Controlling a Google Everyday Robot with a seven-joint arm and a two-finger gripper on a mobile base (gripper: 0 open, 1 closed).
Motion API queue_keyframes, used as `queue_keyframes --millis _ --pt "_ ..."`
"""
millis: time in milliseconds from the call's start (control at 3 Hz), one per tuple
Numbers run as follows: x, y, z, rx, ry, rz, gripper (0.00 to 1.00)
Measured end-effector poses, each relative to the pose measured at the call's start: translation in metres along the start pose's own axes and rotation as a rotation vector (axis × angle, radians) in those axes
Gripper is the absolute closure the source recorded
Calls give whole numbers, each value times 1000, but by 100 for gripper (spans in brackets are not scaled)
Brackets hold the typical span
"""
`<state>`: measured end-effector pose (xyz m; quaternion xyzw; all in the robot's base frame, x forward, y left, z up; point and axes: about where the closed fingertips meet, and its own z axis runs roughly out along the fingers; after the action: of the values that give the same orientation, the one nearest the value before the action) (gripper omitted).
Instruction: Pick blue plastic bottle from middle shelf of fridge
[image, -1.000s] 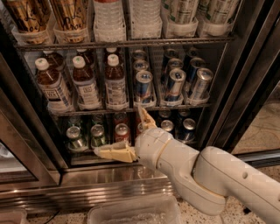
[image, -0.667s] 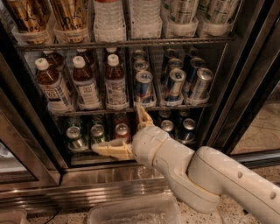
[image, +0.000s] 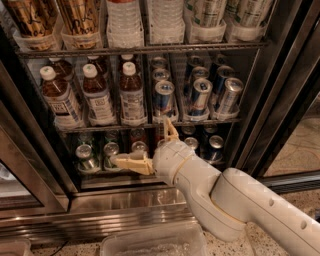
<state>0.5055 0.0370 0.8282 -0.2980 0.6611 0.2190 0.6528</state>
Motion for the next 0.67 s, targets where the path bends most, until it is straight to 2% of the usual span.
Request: queue_keyframes --millis 667 --pt "-1 -6 4 11 -1 -18 0"
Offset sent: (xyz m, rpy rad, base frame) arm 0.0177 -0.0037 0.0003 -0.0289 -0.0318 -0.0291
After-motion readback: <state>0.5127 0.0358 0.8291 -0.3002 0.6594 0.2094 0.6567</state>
